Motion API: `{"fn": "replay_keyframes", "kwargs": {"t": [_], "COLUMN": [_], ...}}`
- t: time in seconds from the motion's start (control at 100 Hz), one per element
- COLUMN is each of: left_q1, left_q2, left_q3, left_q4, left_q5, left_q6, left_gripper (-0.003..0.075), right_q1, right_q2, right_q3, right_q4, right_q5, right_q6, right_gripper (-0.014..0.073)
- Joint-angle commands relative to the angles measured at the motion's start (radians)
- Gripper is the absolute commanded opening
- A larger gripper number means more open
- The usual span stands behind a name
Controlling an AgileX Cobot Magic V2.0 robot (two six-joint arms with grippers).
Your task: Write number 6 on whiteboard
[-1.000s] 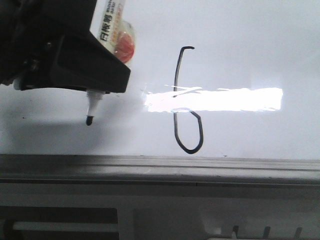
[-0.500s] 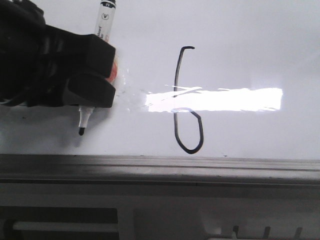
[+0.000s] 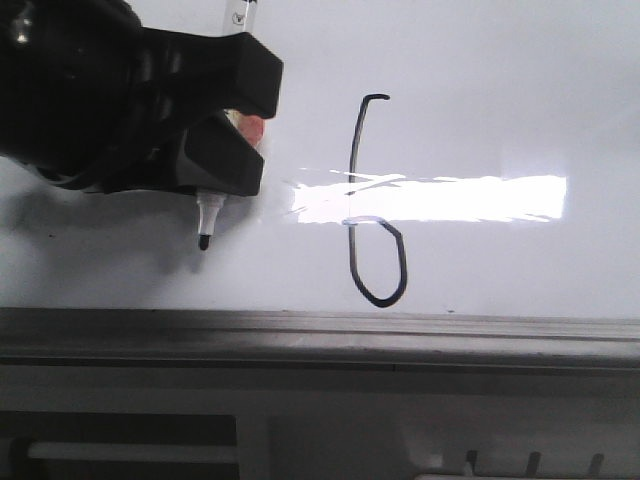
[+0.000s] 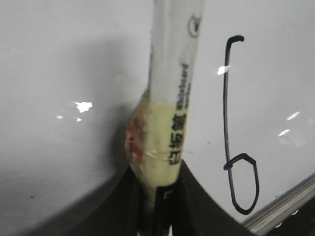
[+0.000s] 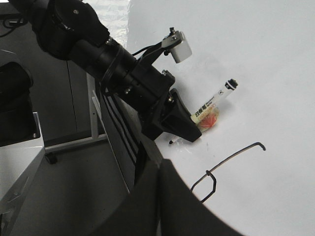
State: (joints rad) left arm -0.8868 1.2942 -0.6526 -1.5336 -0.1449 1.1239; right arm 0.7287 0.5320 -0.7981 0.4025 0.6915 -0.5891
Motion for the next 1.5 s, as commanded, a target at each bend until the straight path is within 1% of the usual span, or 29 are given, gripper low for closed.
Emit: {"fn": "replay_keyframes", "kwargs": {"t": [0.0,0.1,0.22,0.29,0.34,0.44,0.51,0.58,0.74,0.81,0.86,0.98,1.05,1.2,1.38,1.43,1.49], "left_q1": [0.002,0.002,0.002,0.002,0.002,0.002,0.002,0.002,0.002,0.002,0.002,0.002,0.002,-0.004,-0.004,-0.004,-0.004], "left_q2": [0.015,0.019,0.019,0.019,0.019,0.019,0.019,0.019,0.019,0.019,0.019,0.019,0.017,-0.024,-0.151,-0.195,-0.257], "left_q3": [-0.019,-0.019,-0.019,-0.019,-0.019,-0.019,-0.019,-0.019,-0.019,-0.019,-0.019,-0.019,-0.019,-0.019,-0.019,-0.019,-0.011], "left_q4": [-0.019,-0.021,-0.071,-0.088,-0.088,-0.088,-0.088,-0.088,-0.088,-0.088,-0.088,-0.088,-0.088,-0.088,-0.069,-0.053,-0.051], "left_q5": [-0.074,-0.084,-0.126,-0.134,-0.134,-0.141,-0.152,-0.166,-0.172,-0.172,-0.172,-0.174,-0.174,-0.160,-0.106,-0.085,-0.088], "left_q6": [-0.008,-0.008,-0.008,-0.008,-0.008,-0.008,-0.008,-0.008,-0.008,-0.008,-0.008,-0.008,-0.008,-0.008,0.002,0.021,0.074], "left_gripper": [-0.0019,-0.0019,-0.0018,-0.0001,0.0038,0.0169,0.0238,0.0277,0.0328,0.0363,0.0403,0.0540,0.0583,0.0591,0.0589,0.0588,0.0573], "right_q1": [-0.005,-0.005,-0.005,-0.005,-0.005,-0.005,-0.005,-0.005,-0.005,-0.005,-0.005,-0.005,-0.005,-0.005,-0.005,-0.005,-0.005], "right_q2": [0.004,0.004,0.004,0.004,0.004,0.004,0.004,0.004,0.004,0.004,0.004,0.004,0.004,0.004,0.001,-0.007,-0.026], "right_q3": [-0.032,-0.032,-0.032,-0.032,-0.032,-0.032,-0.032,-0.032,-0.032,-0.032,-0.032,-0.032,-0.032,-0.032,-0.032,-0.032,-0.023], "right_q4": [0.013,0.015,0.019,0.019,0.019,0.021,0.021,0.021,0.021,0.021,0.021,0.021,0.021,0.021,0.021,0.021,0.021], "right_q5": [-0.060,-0.059,-0.059,-0.059,-0.059,-0.059,-0.059,-0.059,-0.059,-0.059,-0.059,-0.059,-0.059,-0.059,-0.045,-0.044,-0.053], "right_q6": [0.004,0.004,0.004,0.004,0.004,0.004,0.004,0.004,0.004,0.004,0.004,0.004,0.004,0.004,0.004,0.004,0.004], "right_gripper": [-0.0064,-0.0064,-0.0064,-0.0064,-0.0064,-0.0064,-0.0064,-0.0064,-0.0064,-0.0064,-0.0064,-0.0064,-0.0064,-0.0064,-0.0064,-0.0064,-0.0064]}}
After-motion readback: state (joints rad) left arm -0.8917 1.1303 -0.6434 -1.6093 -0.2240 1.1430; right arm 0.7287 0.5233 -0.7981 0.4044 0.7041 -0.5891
